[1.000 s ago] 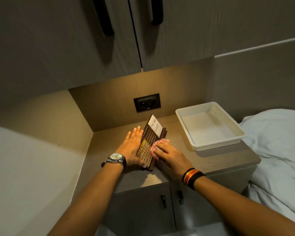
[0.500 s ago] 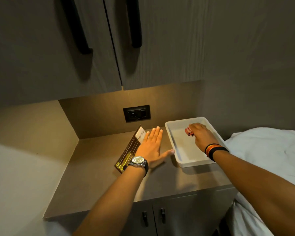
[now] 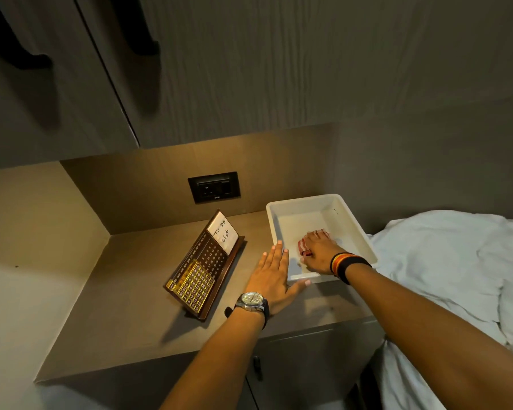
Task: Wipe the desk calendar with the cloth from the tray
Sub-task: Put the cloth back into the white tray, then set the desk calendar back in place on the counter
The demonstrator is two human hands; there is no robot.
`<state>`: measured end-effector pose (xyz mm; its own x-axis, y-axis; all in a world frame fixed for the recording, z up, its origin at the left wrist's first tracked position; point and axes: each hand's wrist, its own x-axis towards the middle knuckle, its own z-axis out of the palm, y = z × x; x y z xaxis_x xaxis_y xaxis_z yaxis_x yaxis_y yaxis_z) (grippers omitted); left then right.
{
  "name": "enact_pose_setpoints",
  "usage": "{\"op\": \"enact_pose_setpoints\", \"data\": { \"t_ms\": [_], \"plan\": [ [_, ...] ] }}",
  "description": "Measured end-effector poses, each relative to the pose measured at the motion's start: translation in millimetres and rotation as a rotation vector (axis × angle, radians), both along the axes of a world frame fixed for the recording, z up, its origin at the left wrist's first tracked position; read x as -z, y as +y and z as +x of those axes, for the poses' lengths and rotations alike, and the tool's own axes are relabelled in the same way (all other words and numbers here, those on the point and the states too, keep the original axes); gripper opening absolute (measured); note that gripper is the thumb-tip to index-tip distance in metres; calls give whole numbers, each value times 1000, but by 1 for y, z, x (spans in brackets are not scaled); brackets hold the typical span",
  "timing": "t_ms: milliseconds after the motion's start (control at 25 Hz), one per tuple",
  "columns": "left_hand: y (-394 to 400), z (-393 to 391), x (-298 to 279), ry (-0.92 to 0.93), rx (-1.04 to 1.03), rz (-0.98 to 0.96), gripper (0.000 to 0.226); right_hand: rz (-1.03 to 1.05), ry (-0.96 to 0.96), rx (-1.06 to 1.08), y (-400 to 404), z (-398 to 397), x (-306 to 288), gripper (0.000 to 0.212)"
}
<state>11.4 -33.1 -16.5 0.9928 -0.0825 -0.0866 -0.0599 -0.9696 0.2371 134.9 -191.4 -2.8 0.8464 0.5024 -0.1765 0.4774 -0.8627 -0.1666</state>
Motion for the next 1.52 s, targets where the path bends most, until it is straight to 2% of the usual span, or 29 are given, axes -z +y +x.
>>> {"op": "enact_pose_setpoints", "data": {
  "t_ms": [80,160,280,400,520,720,880,1080,1240,1360,1520],
  "plan": [
    [0,-5,-6,8,7,21,99,-65,82,-5,-2,-4,-1,80],
    [1,-16,-13,-32,-22,10,99,-69,49,-14,0,-8,-2,75],
    [6,-50,-21,-279,-195,-8,96,64,-88,-67,21,-17,-19,66],
    [14,-92,-19,-510,-468,-79,87,224,-120,-176,64,-26,-36,63],
    [26,-125,-16,-555,-727,-213,88,401,6,-154,111,-33,-48,59],
    [43,-152,-9,-460,-998,-473,90,763,354,152,175,-36,-56,51],
    [54,-147,-9,-345,-988,-766,88,889,449,246,196,-31,-49,35],
    [70,-135,-19,-320,-995,-994,87,959,491,276,191,-27,-44,34],
    [114,-123,-36,-370,-1013,-1024,80,1038,491,293,172,-35,-48,32],
    [152,-112,-54,-389,-1014,-1054,65,1052,460,310,154,-53,-43,31],
    [183,-102,-58,-324,-965,-1006,58,1036,444,352,146,-72,-29,29]
  ]
}}
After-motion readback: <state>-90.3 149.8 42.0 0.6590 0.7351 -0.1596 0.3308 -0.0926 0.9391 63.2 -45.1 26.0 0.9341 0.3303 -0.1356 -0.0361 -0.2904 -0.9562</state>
